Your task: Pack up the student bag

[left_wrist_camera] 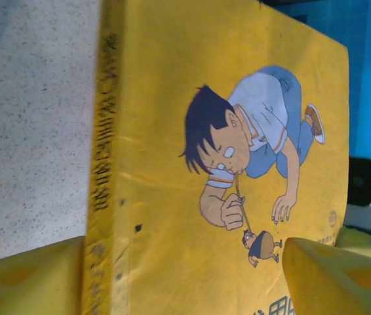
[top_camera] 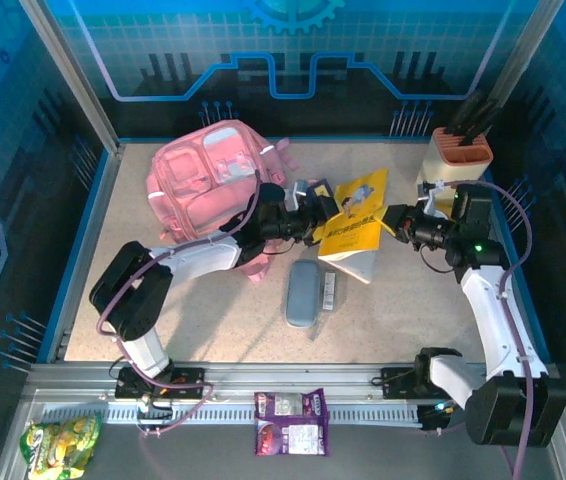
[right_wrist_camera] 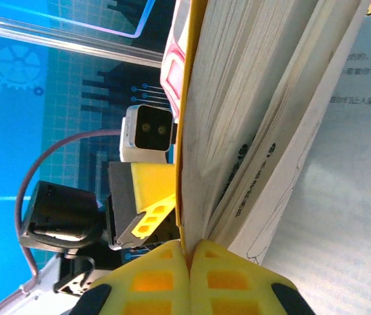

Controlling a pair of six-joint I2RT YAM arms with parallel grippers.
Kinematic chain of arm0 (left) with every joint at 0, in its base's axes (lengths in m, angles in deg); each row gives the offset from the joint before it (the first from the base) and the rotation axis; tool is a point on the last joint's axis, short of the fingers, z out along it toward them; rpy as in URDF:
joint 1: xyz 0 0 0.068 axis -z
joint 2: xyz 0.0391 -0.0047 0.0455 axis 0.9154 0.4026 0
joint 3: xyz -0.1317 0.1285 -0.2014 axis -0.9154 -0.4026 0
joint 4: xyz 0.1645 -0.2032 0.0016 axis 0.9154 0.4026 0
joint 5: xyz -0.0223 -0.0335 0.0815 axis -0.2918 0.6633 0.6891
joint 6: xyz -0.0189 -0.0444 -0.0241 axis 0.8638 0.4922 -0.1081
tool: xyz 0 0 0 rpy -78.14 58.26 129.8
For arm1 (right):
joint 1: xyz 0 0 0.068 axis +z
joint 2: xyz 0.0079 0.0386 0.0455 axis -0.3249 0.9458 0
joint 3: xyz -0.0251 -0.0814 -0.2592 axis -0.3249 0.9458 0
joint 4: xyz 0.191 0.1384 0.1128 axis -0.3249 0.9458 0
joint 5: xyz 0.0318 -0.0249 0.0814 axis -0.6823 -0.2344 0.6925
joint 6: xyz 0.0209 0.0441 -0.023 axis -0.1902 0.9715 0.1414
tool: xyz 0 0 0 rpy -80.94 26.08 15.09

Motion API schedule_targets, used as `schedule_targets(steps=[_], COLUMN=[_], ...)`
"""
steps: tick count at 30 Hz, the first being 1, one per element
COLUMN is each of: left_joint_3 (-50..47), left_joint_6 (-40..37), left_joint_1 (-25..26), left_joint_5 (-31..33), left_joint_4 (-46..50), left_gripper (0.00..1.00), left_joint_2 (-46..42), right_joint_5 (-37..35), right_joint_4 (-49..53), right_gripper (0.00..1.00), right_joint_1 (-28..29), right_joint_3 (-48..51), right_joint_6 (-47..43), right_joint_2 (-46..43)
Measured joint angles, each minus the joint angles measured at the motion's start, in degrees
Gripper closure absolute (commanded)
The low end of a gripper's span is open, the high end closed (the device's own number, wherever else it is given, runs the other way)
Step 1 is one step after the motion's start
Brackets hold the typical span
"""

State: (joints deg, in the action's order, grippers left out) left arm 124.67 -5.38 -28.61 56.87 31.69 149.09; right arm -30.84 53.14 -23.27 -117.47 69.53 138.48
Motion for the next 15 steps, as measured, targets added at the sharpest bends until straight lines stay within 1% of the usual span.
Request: schedule_targets(steps=[2,5,9,12,15], left_joint_3=[-0.76,-1.68,-1.77,-1.77,-1.77], left_joint_6=[1.97,3.48,3.61,3.10,2.95], left_joint_1=[-0.07,-0.37,-0.37,-0.39,-0.44], left_joint_5=[-0.79,-1.29,-1.55,-1.70,-1.70], left_joint_4=[-3.37,-5.55,-5.75,-5.27,-4.76], left_gripper=[0.41,0.44,0.52,0.63,0.69], left_joint_2=[0.94,1.36,1.36,1.33,1.33], right_joint_5=[0.11,0.15,0.09,-0.11,-0.48], right_joint_4=[-0.90,-1.31,-1.44,-1.40,-1.42], right_gripper=[1.00,1.00,1.00,1.00,1.00], right_joint_1=[0.13,0.15,0.15,0.13,0.13], right_joint_3=[0.07,0.37,2.32,2.82,2.82], right_joint_6=[-0.15,-1.29,-2.47,-3.32,-4.31], right_joint_2=[1.01,2.40,3.74,4.68,4.87])
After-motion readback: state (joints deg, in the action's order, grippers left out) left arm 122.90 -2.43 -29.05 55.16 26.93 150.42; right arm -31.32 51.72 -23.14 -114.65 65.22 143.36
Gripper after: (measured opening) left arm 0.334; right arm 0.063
